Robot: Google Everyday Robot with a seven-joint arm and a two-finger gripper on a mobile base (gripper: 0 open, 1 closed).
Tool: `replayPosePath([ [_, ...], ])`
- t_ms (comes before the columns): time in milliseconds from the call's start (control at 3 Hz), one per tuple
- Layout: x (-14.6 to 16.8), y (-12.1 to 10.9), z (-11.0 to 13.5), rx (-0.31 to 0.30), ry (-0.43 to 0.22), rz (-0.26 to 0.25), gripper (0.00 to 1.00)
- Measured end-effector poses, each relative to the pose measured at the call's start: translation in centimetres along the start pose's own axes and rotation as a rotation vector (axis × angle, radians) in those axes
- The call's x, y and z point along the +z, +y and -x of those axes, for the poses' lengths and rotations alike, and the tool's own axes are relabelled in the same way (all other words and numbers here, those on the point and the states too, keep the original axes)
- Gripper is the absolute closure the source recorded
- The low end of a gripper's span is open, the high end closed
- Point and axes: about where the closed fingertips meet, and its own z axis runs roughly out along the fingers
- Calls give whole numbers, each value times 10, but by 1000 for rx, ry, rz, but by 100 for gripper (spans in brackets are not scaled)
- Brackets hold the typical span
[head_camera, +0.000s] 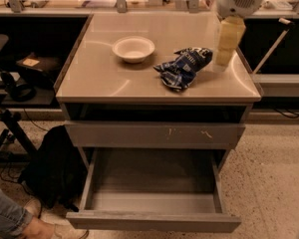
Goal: Place blue chip bag into middle drawer
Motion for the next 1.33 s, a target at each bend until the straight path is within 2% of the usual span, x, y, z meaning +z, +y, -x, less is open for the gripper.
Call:
replayPosePath([
  [333, 21, -57, 49, -25, 20, -36, 0],
  [667, 4, -82, 68, -28, -31, -118, 0],
  [1000, 7, -88, 72, -30, -41, -137, 0],
  [1333, 11, -98, 46, 21, -92, -133, 0],
])
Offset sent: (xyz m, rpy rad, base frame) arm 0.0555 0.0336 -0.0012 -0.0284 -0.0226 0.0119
